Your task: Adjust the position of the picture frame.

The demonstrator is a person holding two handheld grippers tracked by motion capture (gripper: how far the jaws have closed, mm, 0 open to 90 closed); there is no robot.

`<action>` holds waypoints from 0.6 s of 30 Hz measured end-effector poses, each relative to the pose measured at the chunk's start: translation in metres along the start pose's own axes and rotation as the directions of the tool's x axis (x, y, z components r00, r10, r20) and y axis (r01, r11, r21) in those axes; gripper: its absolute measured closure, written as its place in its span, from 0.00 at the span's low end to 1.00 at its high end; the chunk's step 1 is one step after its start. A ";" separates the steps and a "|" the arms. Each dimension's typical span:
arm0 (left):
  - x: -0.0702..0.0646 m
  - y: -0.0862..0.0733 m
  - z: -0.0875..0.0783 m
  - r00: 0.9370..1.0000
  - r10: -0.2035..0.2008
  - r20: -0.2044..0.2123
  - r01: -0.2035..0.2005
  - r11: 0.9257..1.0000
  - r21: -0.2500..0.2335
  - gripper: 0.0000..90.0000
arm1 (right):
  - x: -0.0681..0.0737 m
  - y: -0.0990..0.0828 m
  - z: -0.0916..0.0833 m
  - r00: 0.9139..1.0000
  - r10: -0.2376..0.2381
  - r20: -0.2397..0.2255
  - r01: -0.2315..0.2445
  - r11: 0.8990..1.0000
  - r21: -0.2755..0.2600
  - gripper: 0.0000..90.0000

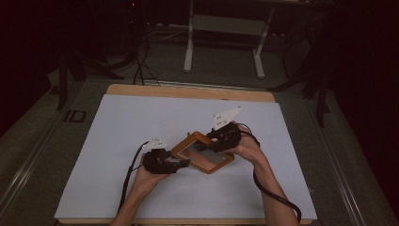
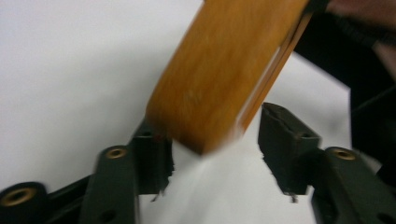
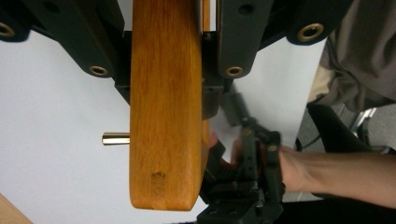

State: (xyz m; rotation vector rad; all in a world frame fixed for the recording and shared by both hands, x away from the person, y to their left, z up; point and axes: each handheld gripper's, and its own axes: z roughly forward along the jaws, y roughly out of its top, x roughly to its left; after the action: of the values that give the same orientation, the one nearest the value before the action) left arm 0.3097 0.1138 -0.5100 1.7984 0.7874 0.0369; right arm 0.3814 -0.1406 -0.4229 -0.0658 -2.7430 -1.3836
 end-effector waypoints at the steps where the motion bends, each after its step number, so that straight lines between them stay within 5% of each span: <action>1: 0.000 0.003 -0.005 1.000 0.012 -0.006 -0.012 1.000 -0.027 0.60 | 0.000 -0.001 0.000 1.000 0.003 -0.003 -0.003 1.000 -0.013 0.78; 8: -0.004 0.010 -0.022 0.997 0.070 0.025 -0.068 0.996 -0.052 0.71 | -0.002 -0.006 -0.004 0.998 0.034 -0.043 -0.037 0.997 -0.069 0.77; 9: -0.006 0.014 -0.027 0.995 0.103 0.018 -0.102 0.993 -0.054 0.73 | -0.001 -0.007 -0.005 0.998 0.040 -0.047 -0.043 0.997 -0.068 0.73; 18: -0.012 0.026 -0.032 0.990 0.144 0.010 -0.143 0.989 -0.042 0.75 | 0.002 -0.015 -0.006 0.996 0.089 -0.023 -0.090 0.993 -0.082 0.71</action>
State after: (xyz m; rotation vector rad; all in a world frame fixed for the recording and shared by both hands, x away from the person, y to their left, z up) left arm 0.3006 0.1304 -0.4714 1.8112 0.6426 0.1352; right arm 0.3790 -0.1543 -0.4317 -0.1768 -2.6316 -1.4651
